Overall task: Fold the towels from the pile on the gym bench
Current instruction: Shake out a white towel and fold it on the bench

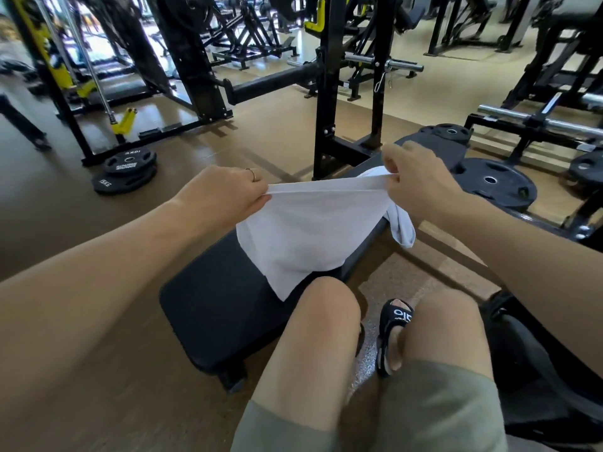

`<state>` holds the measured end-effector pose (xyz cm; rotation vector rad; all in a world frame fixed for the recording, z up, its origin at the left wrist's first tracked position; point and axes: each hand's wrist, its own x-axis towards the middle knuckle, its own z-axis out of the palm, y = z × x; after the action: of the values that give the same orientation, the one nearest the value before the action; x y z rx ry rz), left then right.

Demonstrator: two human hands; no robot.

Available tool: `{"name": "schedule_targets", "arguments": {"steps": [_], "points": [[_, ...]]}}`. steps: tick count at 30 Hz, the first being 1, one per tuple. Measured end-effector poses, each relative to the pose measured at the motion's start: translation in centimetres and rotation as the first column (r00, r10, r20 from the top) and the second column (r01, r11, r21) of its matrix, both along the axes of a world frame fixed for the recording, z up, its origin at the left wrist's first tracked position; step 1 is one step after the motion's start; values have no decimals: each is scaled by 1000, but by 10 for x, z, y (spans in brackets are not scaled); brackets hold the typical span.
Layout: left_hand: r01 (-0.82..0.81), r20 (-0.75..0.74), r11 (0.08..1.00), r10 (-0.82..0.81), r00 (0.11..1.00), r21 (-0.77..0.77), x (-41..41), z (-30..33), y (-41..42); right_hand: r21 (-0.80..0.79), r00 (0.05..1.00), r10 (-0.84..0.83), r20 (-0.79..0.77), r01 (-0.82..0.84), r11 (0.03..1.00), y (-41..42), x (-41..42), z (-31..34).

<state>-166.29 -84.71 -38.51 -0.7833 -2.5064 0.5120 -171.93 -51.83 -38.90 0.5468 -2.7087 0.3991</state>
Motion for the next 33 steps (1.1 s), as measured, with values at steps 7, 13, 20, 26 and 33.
{"name": "schedule_targets", "arguments": {"steps": [7, 13, 20, 26, 33], "points": [[-68, -12, 997, 68, 998, -22, 19, 13, -15, 211, 939, 327, -104, -301, 930, -6, 7, -3], [-157, 31, 987, 156, 987, 40, 34, 15, -30, 127, 901, 409, -142, -394, 911, -3, 6, -7], [-244, 138, 965, 231, 963, 93, 48, 8, -49, 140, 875, 472, -106, -456, 879, -16, 4, 4], [-262, 210, 949, 224, 952, 174, 42, 2, -66, 59, 916, 353, -192, -348, 935, -37, -18, 1], [-252, 295, 895, 145, 945, 367, 26, 5, -80, -116, 980, 162, -115, -175, 978, -52, -31, -2]]}}
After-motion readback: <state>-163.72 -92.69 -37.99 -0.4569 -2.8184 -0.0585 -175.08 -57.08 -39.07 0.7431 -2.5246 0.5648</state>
